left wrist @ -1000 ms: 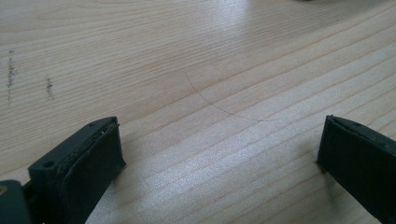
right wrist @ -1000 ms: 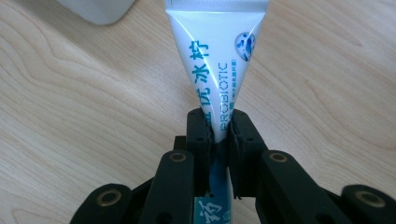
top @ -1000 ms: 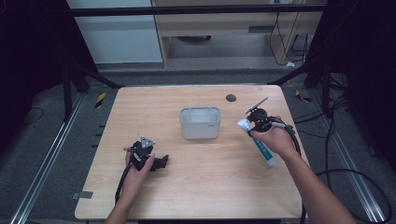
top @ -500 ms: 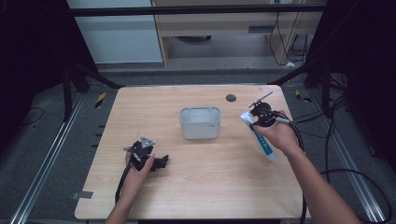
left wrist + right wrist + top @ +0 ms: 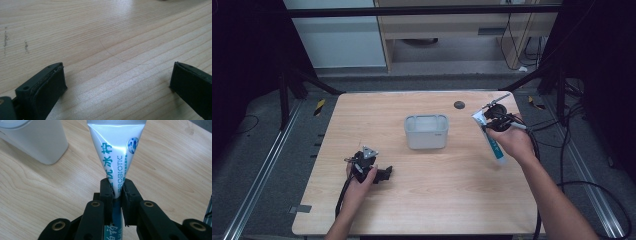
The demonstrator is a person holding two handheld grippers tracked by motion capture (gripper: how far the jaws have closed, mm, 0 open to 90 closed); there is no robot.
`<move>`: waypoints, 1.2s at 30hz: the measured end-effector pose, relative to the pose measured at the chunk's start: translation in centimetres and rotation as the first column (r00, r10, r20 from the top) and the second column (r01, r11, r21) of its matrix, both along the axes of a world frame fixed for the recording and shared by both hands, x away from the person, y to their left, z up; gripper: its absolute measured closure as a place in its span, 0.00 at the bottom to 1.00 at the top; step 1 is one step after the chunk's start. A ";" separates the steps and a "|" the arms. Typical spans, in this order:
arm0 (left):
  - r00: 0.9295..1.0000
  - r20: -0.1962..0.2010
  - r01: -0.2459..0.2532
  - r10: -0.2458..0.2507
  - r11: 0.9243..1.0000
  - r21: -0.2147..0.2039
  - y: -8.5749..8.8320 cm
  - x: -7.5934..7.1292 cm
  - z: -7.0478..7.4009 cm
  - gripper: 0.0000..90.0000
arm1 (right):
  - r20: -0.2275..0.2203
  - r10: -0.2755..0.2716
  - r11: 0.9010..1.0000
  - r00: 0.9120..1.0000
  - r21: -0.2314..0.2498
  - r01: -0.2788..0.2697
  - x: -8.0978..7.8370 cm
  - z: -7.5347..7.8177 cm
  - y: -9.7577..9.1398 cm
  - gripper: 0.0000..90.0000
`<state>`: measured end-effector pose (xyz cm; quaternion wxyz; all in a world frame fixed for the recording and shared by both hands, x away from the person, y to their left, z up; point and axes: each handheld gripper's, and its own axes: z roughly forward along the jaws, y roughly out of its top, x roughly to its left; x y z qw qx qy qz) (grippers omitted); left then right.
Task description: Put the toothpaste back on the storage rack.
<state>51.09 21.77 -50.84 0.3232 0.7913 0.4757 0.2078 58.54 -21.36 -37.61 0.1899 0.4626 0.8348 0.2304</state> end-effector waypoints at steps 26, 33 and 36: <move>1.000 0.000 0.000 0.000 1.000 0.000 0.0 0.0 0.0 0.00 | 0.221 -0.065 0.998 0.973 -0.005 0.068 -0.4 1.9 0.1 0.89; 1.000 0.000 0.000 0.000 1.000 0.000 0.0 0.0 0.0 0.00 | 0.283 -0.048 0.998 0.958 -0.013 0.054 -1.1 3.1 1.2 0.89; 1.000 0.000 0.000 0.000 1.000 0.000 0.0 0.0 0.0 0.00 | 0.298 -0.033 0.999 0.954 -0.013 0.039 -1.1 3.9 1.7 0.89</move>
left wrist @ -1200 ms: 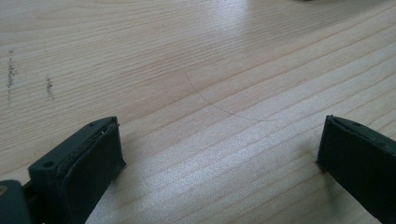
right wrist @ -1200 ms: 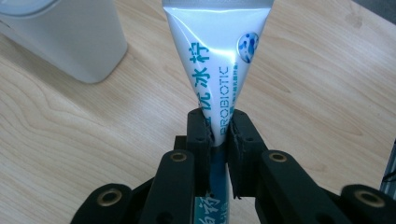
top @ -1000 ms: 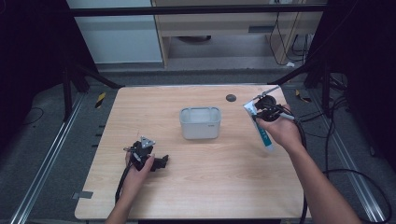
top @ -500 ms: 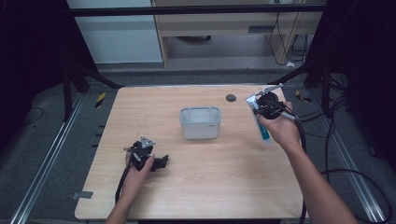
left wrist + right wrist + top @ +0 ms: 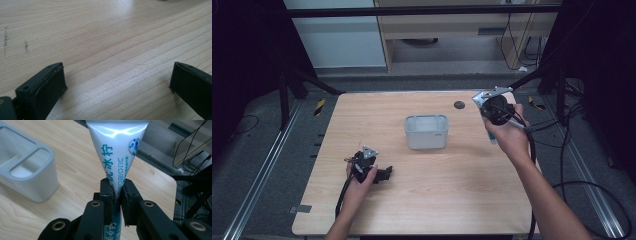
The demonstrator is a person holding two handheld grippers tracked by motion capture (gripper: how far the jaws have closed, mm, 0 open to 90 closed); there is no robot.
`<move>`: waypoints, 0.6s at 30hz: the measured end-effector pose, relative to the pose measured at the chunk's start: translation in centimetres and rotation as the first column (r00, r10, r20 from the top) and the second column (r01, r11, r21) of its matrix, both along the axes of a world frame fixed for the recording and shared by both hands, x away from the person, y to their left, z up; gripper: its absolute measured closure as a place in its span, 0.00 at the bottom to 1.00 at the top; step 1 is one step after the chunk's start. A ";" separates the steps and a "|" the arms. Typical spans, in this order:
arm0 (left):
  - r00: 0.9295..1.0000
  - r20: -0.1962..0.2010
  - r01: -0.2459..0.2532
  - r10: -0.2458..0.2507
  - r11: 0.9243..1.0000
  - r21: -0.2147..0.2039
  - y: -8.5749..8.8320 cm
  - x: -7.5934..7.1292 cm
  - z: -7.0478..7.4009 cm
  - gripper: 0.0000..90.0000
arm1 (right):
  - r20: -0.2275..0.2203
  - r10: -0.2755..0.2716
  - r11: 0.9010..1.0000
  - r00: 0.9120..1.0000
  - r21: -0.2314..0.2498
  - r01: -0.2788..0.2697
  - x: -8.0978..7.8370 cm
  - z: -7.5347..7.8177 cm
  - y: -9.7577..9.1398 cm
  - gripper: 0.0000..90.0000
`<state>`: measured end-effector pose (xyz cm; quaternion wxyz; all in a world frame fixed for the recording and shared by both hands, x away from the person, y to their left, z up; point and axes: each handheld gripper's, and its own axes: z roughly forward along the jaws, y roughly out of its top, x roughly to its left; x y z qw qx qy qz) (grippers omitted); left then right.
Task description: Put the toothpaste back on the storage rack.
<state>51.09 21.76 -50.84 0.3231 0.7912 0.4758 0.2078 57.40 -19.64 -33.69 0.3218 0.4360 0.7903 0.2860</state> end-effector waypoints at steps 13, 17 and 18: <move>1.000 0.000 0.000 0.000 1.000 0.000 0.0 0.0 0.0 0.00 | 0.061 0.018 0.999 0.998 0.041 -0.020 0.0 1.3 2.1 0.90; 1.000 0.000 0.000 0.000 1.000 -0.001 0.0 0.0 0.0 0.00 | 0.089 0.021 0.997 0.996 0.067 -0.027 0.0 1.5 2.5 0.90; 1.000 0.000 0.000 0.000 1.000 0.000 0.0 0.0 0.0 0.00 | 0.096 0.019 0.997 0.995 0.075 -0.027 -0.1 1.5 2.6 0.90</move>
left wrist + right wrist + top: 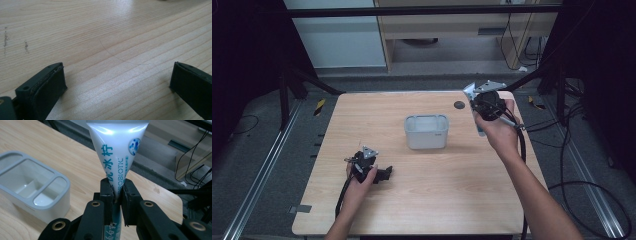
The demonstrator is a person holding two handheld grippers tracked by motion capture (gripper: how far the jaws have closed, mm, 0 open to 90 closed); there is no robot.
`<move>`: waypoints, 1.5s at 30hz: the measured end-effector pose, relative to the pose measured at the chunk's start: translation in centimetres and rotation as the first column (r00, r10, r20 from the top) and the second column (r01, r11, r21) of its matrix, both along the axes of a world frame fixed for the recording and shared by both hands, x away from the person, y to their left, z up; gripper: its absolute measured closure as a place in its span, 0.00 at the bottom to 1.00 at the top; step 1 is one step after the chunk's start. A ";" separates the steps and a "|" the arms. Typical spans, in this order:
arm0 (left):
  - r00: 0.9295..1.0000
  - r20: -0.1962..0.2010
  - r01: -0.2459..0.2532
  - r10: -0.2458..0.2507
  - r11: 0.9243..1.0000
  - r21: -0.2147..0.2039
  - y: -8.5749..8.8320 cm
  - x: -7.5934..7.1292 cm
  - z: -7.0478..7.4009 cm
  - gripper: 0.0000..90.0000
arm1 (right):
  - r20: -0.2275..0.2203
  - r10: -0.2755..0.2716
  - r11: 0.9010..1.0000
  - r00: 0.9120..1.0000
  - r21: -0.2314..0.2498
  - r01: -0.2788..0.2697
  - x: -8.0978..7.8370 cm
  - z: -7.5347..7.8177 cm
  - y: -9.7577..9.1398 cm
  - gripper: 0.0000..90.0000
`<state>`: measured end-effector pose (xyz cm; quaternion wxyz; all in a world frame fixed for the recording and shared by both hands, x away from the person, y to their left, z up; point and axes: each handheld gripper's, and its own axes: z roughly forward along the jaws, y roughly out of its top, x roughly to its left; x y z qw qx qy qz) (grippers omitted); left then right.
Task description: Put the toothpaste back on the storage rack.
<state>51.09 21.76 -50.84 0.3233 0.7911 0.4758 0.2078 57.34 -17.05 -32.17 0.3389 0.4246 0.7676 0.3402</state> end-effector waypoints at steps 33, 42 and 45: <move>1.000 0.000 0.000 0.000 1.000 0.000 0.0 0.0 0.0 0.00 | 0.178 -0.042 0.986 0.983 0.169 0.011 -0.8 1.4 2.9 0.90; 1.000 0.000 0.000 0.000 1.000 0.000 0.0 0.0 0.0 0.00 | 0.219 -0.050 0.983 0.975 0.184 0.009 -1.3 1.9 3.3 0.90; 1.000 0.000 0.000 0.000 1.000 0.000 0.0 0.0 0.0 0.00 | 0.236 -0.043 0.981 0.971 0.194 -0.004 -1.6 2.2 3.6 0.89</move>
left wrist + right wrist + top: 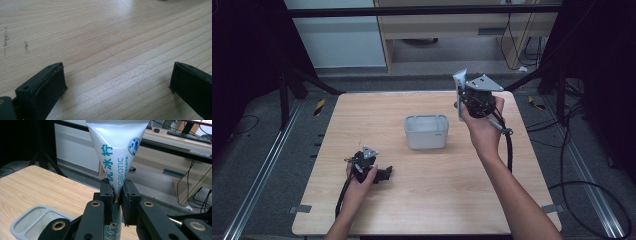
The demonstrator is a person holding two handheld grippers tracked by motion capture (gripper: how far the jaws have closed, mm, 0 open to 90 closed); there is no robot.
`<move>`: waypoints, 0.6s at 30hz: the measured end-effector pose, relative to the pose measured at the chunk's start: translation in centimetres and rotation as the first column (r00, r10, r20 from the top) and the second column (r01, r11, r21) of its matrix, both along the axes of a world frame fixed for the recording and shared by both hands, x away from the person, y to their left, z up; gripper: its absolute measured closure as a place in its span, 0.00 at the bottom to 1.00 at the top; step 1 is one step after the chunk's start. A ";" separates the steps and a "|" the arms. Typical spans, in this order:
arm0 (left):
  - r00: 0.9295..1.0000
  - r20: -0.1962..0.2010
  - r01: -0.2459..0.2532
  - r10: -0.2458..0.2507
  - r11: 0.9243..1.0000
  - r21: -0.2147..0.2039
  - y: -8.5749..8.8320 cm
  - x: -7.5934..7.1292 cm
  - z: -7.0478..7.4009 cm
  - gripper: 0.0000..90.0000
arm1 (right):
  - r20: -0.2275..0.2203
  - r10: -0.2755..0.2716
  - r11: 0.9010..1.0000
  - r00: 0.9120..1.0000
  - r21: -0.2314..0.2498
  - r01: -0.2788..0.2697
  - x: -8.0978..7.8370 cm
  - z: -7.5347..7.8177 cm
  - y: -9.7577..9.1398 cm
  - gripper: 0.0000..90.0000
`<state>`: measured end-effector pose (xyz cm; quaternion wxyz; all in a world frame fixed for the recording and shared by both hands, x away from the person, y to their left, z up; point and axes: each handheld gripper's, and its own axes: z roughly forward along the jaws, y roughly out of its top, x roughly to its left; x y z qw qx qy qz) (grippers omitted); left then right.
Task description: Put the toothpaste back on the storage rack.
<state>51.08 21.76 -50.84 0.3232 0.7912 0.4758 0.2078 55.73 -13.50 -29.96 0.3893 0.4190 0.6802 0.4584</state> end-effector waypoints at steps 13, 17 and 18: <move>1.000 0.000 0.000 0.000 1.000 0.000 0.0 0.0 0.0 0.00 | 0.031 0.010 1.000 0.999 0.026 -0.011 0.0 0.4 0.8 0.90; 1.000 0.000 0.000 0.000 1.000 0.000 0.0 0.0 0.0 0.00 | 0.039 0.019 0.999 0.999 0.027 -0.020 0.1 0.5 1.2 0.90; 1.000 0.000 0.000 0.000 1.000 0.000 0.0 0.0 0.0 0.00 | 0.039 0.023 0.999 0.999 0.029 -0.024 0.1 0.5 1.4 0.89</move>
